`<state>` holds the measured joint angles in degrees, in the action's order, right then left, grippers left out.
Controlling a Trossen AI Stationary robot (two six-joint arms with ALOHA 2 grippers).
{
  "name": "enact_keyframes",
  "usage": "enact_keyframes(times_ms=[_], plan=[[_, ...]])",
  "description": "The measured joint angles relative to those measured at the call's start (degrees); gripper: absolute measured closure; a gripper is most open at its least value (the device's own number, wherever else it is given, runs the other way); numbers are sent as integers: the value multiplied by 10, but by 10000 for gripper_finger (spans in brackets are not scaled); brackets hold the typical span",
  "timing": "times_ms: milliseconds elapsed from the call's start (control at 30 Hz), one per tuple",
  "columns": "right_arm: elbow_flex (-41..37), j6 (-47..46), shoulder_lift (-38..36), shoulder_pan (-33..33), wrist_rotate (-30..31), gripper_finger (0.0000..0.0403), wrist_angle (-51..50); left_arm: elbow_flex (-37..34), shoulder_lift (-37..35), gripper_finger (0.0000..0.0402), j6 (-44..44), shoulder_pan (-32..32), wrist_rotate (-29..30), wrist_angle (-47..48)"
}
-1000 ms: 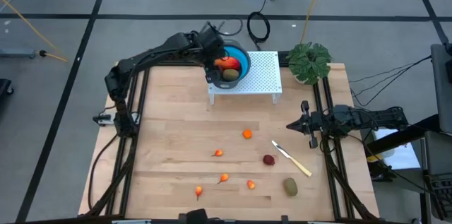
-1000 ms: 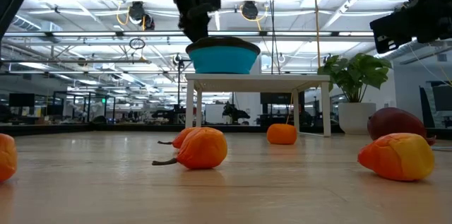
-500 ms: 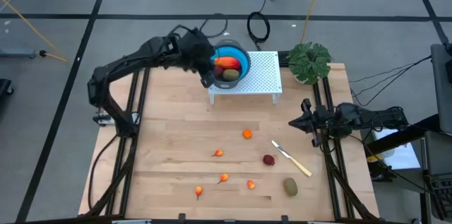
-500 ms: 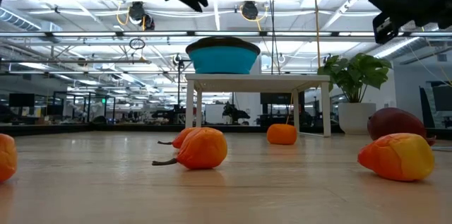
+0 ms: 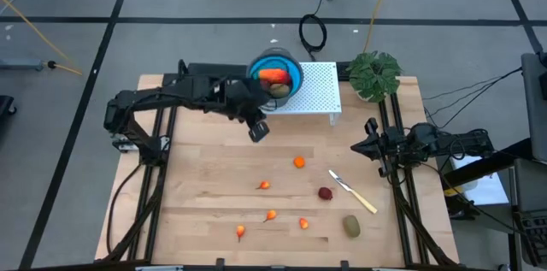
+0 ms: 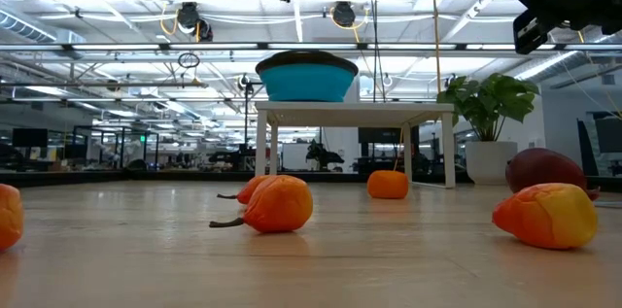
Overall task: Pick & Place Fruit
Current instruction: Put the pomegranate into the blue strainer bowl on the shelf
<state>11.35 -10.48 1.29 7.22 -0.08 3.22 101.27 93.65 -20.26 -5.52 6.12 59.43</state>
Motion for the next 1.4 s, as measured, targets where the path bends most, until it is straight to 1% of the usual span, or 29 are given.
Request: enact_keyframes(times_ms=[133,300,400,533,733,833,967,1033,1133,1233,1367,1400], plan=[[0,0,0,0,0,403,0,-1,0,389,-5,34,25,-2],[0,1,0,0,0,403,0,-2,0,398,-13,67,63,-21],[0,2,0,0,0,403,0,-2,0,393,-12,79,66,-29],[0,2,0,0,0,403,0,-2,0,400,-12,89,70,-30],[0,2,0,0,-1,403,0,-2,0,399,-8,95,80,-36],[0,-23,0,0,-2,403,0,-6,-1,398,-13,103,81,-44],[0,-69,0,0,-6,403,0,-71,-11,397,-16,122,74,-137],[0,-72,2,0,-34,403,0,-119,-27,400,-26,131,70,-180],[0,-65,8,0,-78,403,3,-197,-67,396,-45,142,69,-273],[-1,-70,27,0,-91,403,14,-279,-104,398,-50,152,70,-377],[0,-70,80,0,-91,403,56,-378,-163,397,-47,161,70,-493],[0,-70,99,0,-91,403,74,-401,-176,395,-45,162,70,-510]])
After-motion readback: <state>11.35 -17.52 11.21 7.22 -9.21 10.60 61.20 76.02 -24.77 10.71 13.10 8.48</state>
